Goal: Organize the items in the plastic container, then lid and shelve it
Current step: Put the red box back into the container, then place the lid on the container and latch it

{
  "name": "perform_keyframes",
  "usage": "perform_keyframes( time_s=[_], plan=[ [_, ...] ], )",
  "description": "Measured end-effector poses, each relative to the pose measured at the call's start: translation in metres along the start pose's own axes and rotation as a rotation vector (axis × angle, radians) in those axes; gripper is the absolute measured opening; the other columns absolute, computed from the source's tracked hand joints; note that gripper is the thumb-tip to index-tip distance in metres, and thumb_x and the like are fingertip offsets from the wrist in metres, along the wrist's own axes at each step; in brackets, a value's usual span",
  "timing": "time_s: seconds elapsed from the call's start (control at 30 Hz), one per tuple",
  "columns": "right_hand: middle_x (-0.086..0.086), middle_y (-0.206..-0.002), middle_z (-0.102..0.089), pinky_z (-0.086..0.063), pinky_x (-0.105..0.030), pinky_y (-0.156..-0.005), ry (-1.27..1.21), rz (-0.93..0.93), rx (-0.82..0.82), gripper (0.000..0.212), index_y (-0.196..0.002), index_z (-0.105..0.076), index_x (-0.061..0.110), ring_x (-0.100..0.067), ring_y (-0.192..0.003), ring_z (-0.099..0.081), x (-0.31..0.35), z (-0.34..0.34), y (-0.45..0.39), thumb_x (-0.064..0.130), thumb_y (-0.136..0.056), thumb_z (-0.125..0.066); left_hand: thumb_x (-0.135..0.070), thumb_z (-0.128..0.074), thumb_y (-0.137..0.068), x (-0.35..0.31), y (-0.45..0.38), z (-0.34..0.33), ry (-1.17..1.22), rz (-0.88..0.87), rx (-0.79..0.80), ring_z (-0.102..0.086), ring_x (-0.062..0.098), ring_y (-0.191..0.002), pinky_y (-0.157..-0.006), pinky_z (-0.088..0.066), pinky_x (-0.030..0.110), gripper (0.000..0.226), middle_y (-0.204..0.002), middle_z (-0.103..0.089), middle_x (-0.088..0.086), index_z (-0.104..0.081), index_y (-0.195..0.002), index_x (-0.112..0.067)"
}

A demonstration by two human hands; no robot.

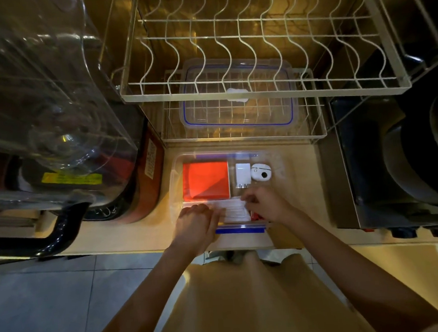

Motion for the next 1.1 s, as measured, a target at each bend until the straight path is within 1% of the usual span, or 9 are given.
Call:
perform_keyframes(
  time_s=[0.1, 0.23, 0.5, 0.63, 0.7, 0.77, 0.93, 1.0, 1.1],
  plan=[
    [-0.004, -0.106, -0.068, -0.049, -0.029, -0.090, -0.226, -0.023, -0.077, 0.020, -0.103, -0.068, 0.004, -0.016, -0.096, -0.063, 0.007, 0.027, 0.007, 0.001, -0.088, -0.057, -0.048, -0.026, -0.093, 0.000, -0.008, 0.021, 0.249, 0.053, -0.049, -0.063, 0.030, -0.091, -0.083, -0.050, 0.039, 0.056, -0.101, -0.068, 0.014, -0.066, -0.098, -0.010],
    [-0.005, -0.087, -0.067, -0.051, -0.016, -0.065, -0.570, -0.077, -0.278, 0.018, -0.104, -0.066, 0.003, -0.014, -0.075, -0.062, 0.018, 0.079, 0.011, 0.006, -0.091, -0.055, -0.045, -0.032, -0.081, 0.001, -0.037, 0.071, 0.474, 0.124, -0.207, -0.066, 0.032, -0.095, -0.084, -0.051, 0.041, 0.052, -0.103, -0.071, 0.017, -0.068, -0.100, -0.013],
    [0.001, -0.080, -0.061, -0.049, -0.037, -0.073, -0.561, -0.120, -0.781, 0.009, -0.090, -0.059, 0.020, -0.021, -0.080, -0.059, 0.007, 0.150, -0.017, 0.018, -0.093, -0.051, -0.018, -0.042, -0.096, -0.007, -0.092, 0.145, 0.478, 0.211, -0.468, -0.058, 0.020, -0.094, -0.081, -0.043, 0.029, 0.028, -0.107, -0.063, 0.015, -0.058, -0.113, -0.002],
    [-0.015, -0.089, -0.062, -0.040, -0.030, -0.073, -0.382, -0.297, -0.718, 0.027, -0.093, -0.065, 0.001, -0.026, -0.083, -0.056, 0.000, 0.158, -0.036, 0.023, -0.094, -0.051, -0.013, -0.041, -0.095, -0.007, -0.115, 0.150, 0.372, 0.270, -0.415, -0.054, 0.036, -0.111, -0.094, -0.042, 0.038, 0.029, -0.119, -0.058, 0.022, -0.052, -0.117, 0.002],
    [-0.015, -0.081, -0.061, -0.040, -0.030, -0.070, -0.348, -0.360, -0.660, 0.030, -0.077, -0.062, 0.003, -0.026, -0.080, -0.055, -0.001, 0.158, -0.045, 0.024, -0.094, -0.050, -0.011, -0.041, -0.095, -0.004, -0.124, 0.148, 0.369, 0.298, -0.354, -0.054, 0.037, -0.111, -0.091, -0.044, 0.039, 0.027, -0.118, -0.057, 0.022, -0.051, -0.116, 0.002],
    [-0.013, -0.075, -0.057, -0.039, -0.029, -0.067, -0.354, -0.403, -0.639, 0.034, -0.060, -0.052, 0.012, -0.024, -0.076, -0.053, -0.003, 0.159, -0.052, 0.022, -0.093, -0.051, -0.010, -0.039, -0.095, -0.002, -0.129, 0.143, 0.356, 0.359, -0.295, -0.056, 0.035, -0.106, -0.079, -0.043, 0.033, 0.025, -0.115, -0.058, 0.023, -0.053, -0.112, 0.003],
    [-0.012, -0.070, -0.054, -0.042, -0.029, -0.055, -0.332, -0.381, -0.616, 0.032, -0.063, -0.053, 0.012, -0.022, -0.060, -0.051, -0.010, 0.161, -0.056, 0.017, -0.094, -0.049, -0.010, -0.043, -0.095, 0.002, -0.130, 0.137, 0.517, 0.478, -0.271, -0.053, 0.019, -0.070, -0.064, -0.044, 0.023, 0.015, -0.075, -0.052, 0.008, -0.058, -0.094, -0.015],
    [-0.014, -0.071, -0.055, -0.043, -0.031, -0.057, -0.361, -0.353, -0.624, 0.033, -0.060, -0.050, 0.017, -0.024, -0.062, -0.053, -0.013, 0.161, -0.052, 0.016, -0.093, -0.050, -0.006, -0.046, -0.093, 0.000, -0.130, 0.138, 0.562, 0.468, -0.355, -0.057, 0.024, -0.073, -0.070, -0.052, 0.031, 0.017, -0.082, -0.060, 0.015, -0.058, -0.081, -0.011],
    [-0.011, -0.083, -0.062, -0.045, -0.029, -0.072, -0.365, -0.301, -0.656, 0.016, -0.082, -0.066, 0.006, -0.022, -0.080, -0.058, -0.013, 0.158, -0.036, 0.006, -0.089, -0.052, 0.003, -0.052, -0.086, -0.005, -0.114, 0.142, 0.580, 0.439, -0.490, -0.062, 0.031, -0.086, -0.077, -0.054, 0.039, 0.012, -0.097, -0.065, 0.022, -0.061, -0.094, 0.002]
  ],
)
Point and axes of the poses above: each hand's wrist, its own y-axis away from the middle knuckle, its own z-axis out of the back of the hand, x = y × z, the point moved 2 cm from there along -y, towards the middle knuckle
